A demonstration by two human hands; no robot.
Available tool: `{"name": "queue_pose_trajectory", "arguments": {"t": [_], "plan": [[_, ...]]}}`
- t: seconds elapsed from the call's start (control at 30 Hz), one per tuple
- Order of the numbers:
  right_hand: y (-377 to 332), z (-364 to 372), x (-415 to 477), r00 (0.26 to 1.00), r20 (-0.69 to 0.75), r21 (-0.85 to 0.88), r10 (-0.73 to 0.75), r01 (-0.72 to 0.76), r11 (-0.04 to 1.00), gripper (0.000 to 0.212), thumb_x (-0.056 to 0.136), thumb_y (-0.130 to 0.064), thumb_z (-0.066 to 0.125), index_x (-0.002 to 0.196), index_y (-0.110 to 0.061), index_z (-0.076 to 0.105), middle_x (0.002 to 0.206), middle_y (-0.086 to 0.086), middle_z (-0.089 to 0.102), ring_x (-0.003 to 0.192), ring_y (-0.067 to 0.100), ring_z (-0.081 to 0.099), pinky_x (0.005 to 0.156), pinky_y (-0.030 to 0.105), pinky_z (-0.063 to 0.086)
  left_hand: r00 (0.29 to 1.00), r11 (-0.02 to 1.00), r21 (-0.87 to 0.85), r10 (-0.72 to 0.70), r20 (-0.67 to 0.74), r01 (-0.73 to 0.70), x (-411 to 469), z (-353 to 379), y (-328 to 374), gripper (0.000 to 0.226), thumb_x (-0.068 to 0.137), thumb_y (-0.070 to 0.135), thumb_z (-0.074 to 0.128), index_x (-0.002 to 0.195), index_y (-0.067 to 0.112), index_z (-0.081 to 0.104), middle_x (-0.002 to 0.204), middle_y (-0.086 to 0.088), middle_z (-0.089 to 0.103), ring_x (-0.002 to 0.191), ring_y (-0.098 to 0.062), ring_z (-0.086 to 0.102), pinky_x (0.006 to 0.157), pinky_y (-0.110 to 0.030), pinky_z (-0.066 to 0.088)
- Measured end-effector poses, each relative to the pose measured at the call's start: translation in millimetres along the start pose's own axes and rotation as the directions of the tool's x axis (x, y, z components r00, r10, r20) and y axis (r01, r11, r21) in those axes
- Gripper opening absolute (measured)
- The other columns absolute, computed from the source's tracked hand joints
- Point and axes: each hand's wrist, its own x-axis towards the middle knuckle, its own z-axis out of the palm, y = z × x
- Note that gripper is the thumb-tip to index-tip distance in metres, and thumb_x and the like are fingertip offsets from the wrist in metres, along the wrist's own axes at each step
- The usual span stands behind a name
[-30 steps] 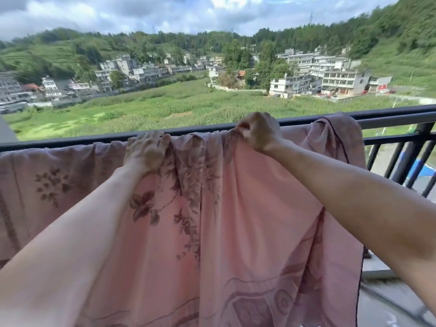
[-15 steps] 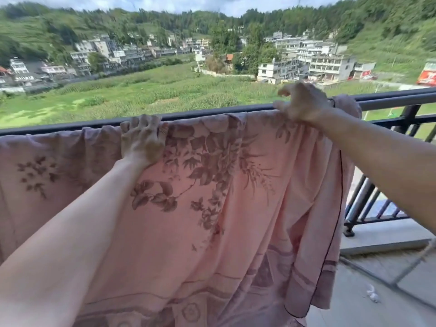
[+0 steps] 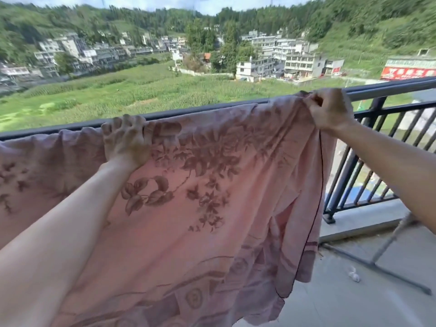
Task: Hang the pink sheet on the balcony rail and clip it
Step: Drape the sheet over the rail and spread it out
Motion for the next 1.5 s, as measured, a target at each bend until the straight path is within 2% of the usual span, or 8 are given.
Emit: {"name": "queue_pose_trajectory", "arguments": {"t": [0.13,0.37,0.67,0.8,0.93,1.1,1.27,1.5], "plan": [[-8.6,0.5,-13.5,0.963,0.186,0.124,-0.196,0.175,0.977,0.037,0.082,-0.051,0.062,0.072,-0.017,0.075,0.064,0.002,0.067,0.064,0.019,0.057,0.077,0.034,0.039,0.995,0.992,-0.09,0.079,-0.067,-0.085,0.2,-6.5,41.6,0.045,0.102,0.041,0.03,0.118,0.007,0.054,0.123,-0.021,0.052,0.114,-0.038,0.047,0.105,-0.054,0.025],[5.8,2.3,29.4,0.983,0.02,-0.186,0.18,-0.174,0.967,0.058,0.084,-0.06,0.062,0.12,-0.014,0.06,0.114,0.01,0.067,0.104,0.032,0.063,0.081,0.037,0.049,0.937,0.897,-0.277,0.348,-0.038,-0.344,8.4,-11.5,164.0,0.041,0.101,0.039,0.034,0.133,0.016,0.045,0.134,-0.012,0.048,0.123,-0.031,0.044,0.112,-0.05,0.026],[64.2,-17.6,73.8,0.983,-0.089,-0.097,0.16,-0.169,0.981,0.021,0.089,-0.017,0.061,0.089,0.002,0.071,0.09,0.026,0.068,0.094,0.035,0.066,0.076,0.034,0.046,0.981,0.99,-0.007,0.139,0.133,-0.139,30.7,17.6,176.4,0.065,0.095,0.06,0.018,0.142,0.017,0.031,0.139,-0.015,0.043,0.127,-0.035,0.038,0.11,-0.056,0.019],[133.0,-50.3,77.2,0.922,-0.136,-0.192,0.364,-0.385,0.903,0.026,0.082,-0.028,0.059,0.088,-0.006,0.071,0.089,0.027,0.064,0.101,0.039,0.065,0.08,0.038,0.047,0.993,0.998,0.031,0.054,0.103,-0.057,33.3,20.1,158.0,0.062,0.096,0.06,0.017,0.132,0.015,0.04,0.132,-0.018,0.045,0.124,-0.036,0.039,0.109,-0.058,0.02],[119.6,-34.0,72.4,0.944,0.018,-0.377,0.329,-0.298,0.877,0.031,0.078,-0.035,0.064,0.099,-0.013,0.072,0.103,0.017,0.066,0.099,0.036,0.063,0.075,0.039,0.048,0.996,0.998,-0.022,0.052,0.068,-0.051,40.0,16.2,162.9,0.055,0.099,0.054,0.021,0.127,0.015,0.048,0.13,-0.02,0.049,0.123,-0.037,0.042,0.108,-0.059,0.022],[36.9,12.2,85.4,0.994,0.104,-0.206,0.025,-0.003,0.979,0.045,0.093,-0.04,0.056,0.128,-0.012,0.056,0.129,0.013,0.055,0.118,0.034,0.051,0.091,0.044,0.044,0.991,0.993,-0.087,0.086,0.1,-0.078,51.7,15.8,169.0,0.051,0.1,0.051,0.024,0.133,0.019,0.045,0.134,-0.014,0.05,0.125,-0.034,0.042,0.107,-0.055,0.024],[6.2,43.2,105.3,0.993,0.116,-0.096,-0.002,0.013,0.995,0.024,0.094,-0.028,0.059,0.086,-0.008,0.071,0.093,0.014,0.071,0.088,0.028,0.065,0.068,0.029,0.04,0.988,0.994,-0.066,0.09,0.122,-0.082,63.1,15.2,133.8,0.051,0.099,0.053,0.025,0.133,0.019,0.043,0.134,-0.013,0.05,0.125,-0.033,0.042,0.107,-0.054,0.022],[11.1,11.0,102.7,0.986,-0.127,0.231,0.111,-0.08,0.97,0.029,0.102,-0.028,0.043,0.082,-0.011,0.054,0.08,0.012,0.055,0.081,0.023,0.056,0.064,0.026,0.028,0.994,0.987,-0.151,0.077,0.08,-0.064,70.2,25.0,123.0,0.055,0.099,0.054,0.022,0.138,0.019,0.037,0.138,-0.012,0.049,0.127,-0.031,0.042,0.111,-0.052,0.017]]}}
